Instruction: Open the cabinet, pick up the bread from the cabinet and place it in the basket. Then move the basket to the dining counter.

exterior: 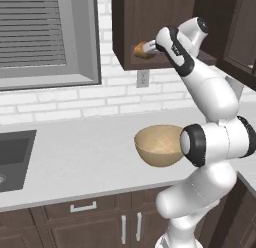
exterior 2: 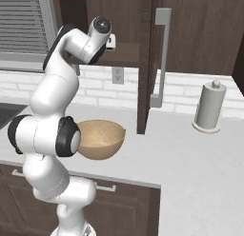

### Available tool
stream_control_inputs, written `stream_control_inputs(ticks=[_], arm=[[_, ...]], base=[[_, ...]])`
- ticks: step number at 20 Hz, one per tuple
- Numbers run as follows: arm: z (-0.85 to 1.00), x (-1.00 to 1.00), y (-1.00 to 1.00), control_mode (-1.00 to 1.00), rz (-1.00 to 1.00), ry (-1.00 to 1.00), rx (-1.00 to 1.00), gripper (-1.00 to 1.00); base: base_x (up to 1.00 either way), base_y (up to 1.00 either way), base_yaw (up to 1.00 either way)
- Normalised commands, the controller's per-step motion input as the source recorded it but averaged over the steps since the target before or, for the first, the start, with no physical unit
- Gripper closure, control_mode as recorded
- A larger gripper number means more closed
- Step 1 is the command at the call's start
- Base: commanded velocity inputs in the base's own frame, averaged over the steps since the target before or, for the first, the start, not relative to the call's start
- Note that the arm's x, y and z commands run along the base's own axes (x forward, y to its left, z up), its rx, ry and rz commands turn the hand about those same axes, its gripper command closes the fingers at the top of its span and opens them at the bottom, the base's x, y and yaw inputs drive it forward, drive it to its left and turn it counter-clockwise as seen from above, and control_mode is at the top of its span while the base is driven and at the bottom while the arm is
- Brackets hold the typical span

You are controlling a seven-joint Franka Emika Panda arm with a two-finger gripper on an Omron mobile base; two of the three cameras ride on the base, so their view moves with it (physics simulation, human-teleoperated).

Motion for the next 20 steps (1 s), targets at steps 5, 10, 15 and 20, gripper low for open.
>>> stream_control_inputs(ticks=[5,10,15,20], arm=[[-0.03,0.27,0.00,-1.00,0.00,0.00,0.00,-1.00],[-0.05,0.20,0.00,-1.00,0.02,0.00,0.00,-1.00],[-0.11,0.12,0.02,-1.00,0.07,0.00,0.00,-1.00],[-0.11,0.07,0.08,-1.00,0.09,0.00,0.00,-1.00]], base=[[0.00,0.00,0.00],[0.00,0.00,0.00],[0.00,0.00,0.00],[0.00,0.00,0.00]])
